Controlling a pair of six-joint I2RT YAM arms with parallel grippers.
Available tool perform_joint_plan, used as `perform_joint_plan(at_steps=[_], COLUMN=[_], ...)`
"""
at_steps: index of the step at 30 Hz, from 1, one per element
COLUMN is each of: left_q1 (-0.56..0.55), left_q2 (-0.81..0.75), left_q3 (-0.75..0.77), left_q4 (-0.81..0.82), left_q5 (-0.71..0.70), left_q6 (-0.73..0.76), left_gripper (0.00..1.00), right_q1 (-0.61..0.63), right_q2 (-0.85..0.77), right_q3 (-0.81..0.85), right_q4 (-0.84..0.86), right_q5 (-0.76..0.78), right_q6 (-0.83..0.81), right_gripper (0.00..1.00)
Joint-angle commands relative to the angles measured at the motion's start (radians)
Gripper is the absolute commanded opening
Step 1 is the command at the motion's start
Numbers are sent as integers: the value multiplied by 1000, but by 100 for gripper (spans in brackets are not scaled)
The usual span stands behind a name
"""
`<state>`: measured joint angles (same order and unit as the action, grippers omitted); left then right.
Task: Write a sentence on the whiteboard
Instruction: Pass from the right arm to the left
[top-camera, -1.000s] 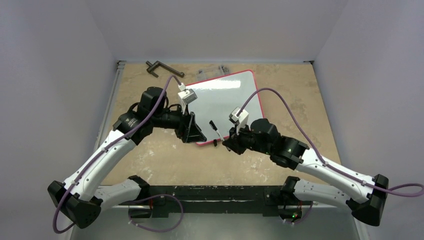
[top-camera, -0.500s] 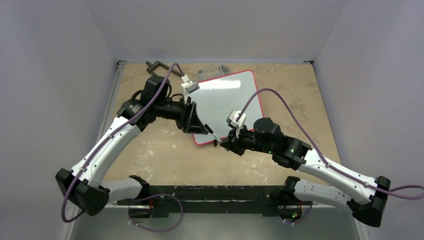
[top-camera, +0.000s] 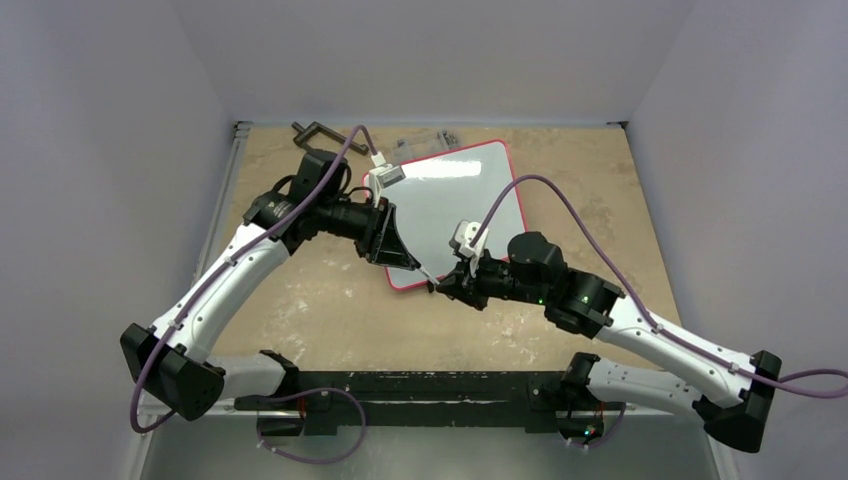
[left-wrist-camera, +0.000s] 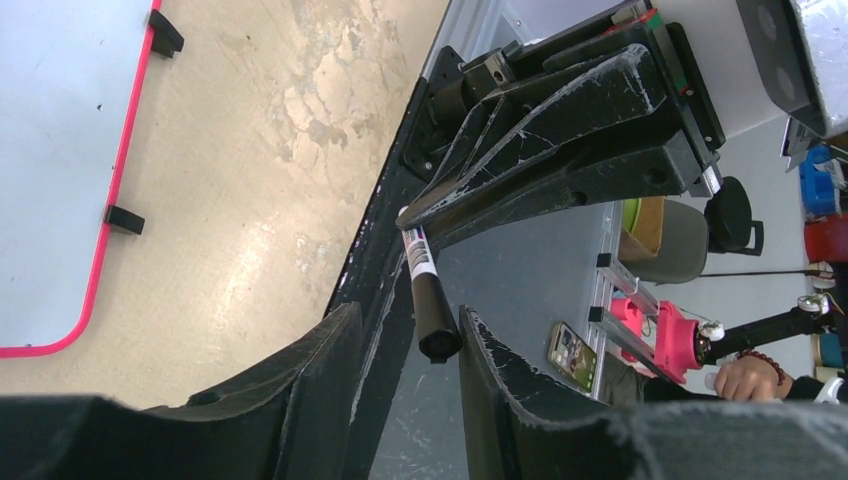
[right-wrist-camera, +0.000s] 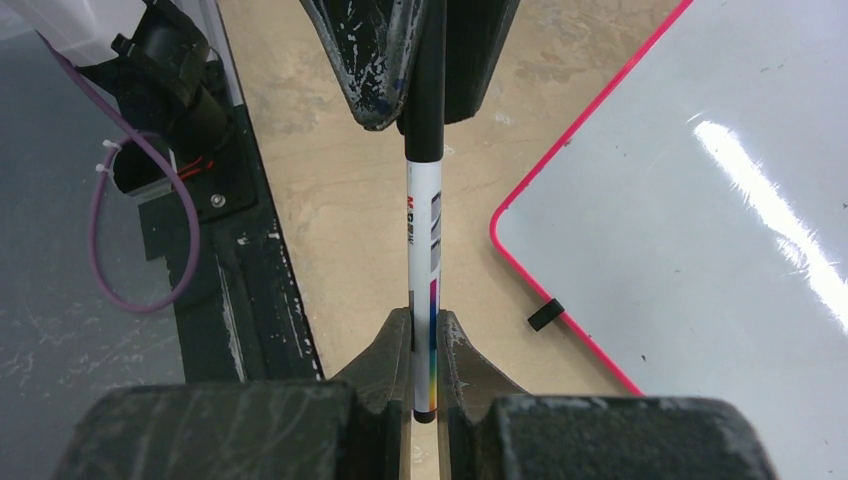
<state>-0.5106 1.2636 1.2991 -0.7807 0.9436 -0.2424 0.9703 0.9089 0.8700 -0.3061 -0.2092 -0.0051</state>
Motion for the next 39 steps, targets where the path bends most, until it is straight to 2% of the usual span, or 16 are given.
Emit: perform_joint_plan(at_steps=[1, 4, 12, 17, 19, 20, 22, 23, 25, 29, 32, 37, 39], left_q1=[4, 5, 5, 4, 5, 5, 4, 5, 7, 26, 53, 96, 115], left_q2=[11, 15, 22, 9, -13, -26, -52, -65, -93, -147, -201, -280, -310], left_q3=[47, 48, 52, 43, 32, 26, 19, 19, 21, 29, 17, 19, 30], left_q4=[-3, -3, -11, 4, 40, 62, 103, 123, 155, 204, 289, 401, 431], left_q5=[50, 50, 50, 54, 44, 40, 31, 27, 11, -19, -24, -22, -28], left_q6=[27, 32, 40, 33, 11, -4, -31, -46, -72, -125, -187, -305, -350], left_gripper=[38, 34, 0, 0, 0, 0, 0, 0, 0, 0, 0, 0, 0], right_q1=[5, 5, 5, 5, 5, 5, 5, 5, 5, 3, -2, -47, -79], right_q2=[21, 32, 45, 53, 66, 76, 80, 74, 40, -33, -70, -63, -44], right_q3=[61, 65, 71, 92, 119, 133, 149, 147, 120, 87, 91, 177, 203], right_q4=[29, 23, 16, 19, -1, -10, -4, 12, 97, 209, 270, 349, 391], right_q5=[-30, -33, -34, 3, 36, 52, 79, 92, 122, 236, 312, 216, 122], right_q6=[-40, -46, -58, -29, -4, -3, 78, 93, 176, 299, 379, 500, 548], right_gripper=[0, 0, 0, 0, 13, 26, 60, 72, 87, 98, 99, 97, 96])
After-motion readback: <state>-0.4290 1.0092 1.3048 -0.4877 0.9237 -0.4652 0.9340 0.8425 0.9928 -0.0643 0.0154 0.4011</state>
